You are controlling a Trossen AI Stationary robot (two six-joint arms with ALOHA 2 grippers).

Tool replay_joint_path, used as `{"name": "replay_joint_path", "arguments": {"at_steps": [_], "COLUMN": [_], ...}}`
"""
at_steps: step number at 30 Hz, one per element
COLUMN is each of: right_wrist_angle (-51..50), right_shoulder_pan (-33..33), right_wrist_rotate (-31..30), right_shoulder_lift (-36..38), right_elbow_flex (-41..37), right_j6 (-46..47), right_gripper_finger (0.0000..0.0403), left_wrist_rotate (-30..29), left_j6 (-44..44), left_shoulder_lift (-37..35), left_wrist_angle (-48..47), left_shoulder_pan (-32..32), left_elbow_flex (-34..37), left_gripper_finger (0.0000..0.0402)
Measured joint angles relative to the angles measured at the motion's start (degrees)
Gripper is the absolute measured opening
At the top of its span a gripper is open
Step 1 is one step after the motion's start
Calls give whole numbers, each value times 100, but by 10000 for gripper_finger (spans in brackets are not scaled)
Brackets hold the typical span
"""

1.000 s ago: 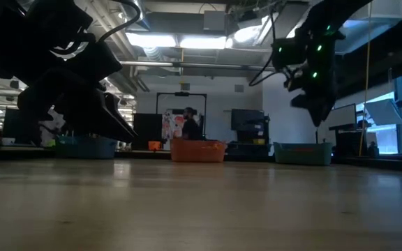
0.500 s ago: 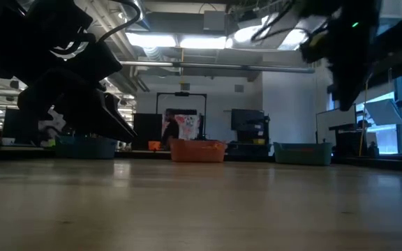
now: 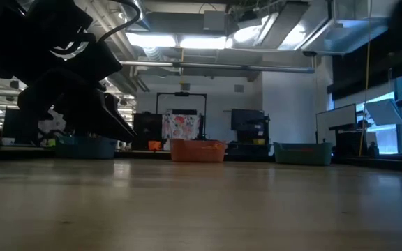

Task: Sort rubber bands into baskets
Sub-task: Put the red rubber band into the green bin

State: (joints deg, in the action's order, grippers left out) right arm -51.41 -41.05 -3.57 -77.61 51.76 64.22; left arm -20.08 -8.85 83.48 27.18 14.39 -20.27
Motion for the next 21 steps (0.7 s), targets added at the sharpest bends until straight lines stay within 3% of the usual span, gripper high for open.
{"name": "replay_joint_path", "arguments": {"at_steps": [3, 8, 16, 21], "right_wrist_angle": [609, 1388, 1385, 1402], "right_shoulder_pan": [-654, -1383, -1689, -1662], "right_wrist_rotate": [378, 88, -44, -70], "right_shoulder_lift": [-139, -552, -1267, -1431], "right_elbow_flex": [-208, -442, -461, -456], "right_j6": [523, 604, 357, 127], "right_gripper_finger": [160, 160, 158, 125], "left_wrist_rotate": [-1, 0, -1, -2], "left_j6": [6, 112, 152, 154], "left_shoulder_lift": [0, 0, 0, 0], "left_wrist_angle": [2, 22, 52, 52], "left_shoulder_pan": [0, 0, -1, -2], "left_elbow_flex": [0, 0, 2, 2], "left_gripper_finger": [143, 143, 143, 143]}}
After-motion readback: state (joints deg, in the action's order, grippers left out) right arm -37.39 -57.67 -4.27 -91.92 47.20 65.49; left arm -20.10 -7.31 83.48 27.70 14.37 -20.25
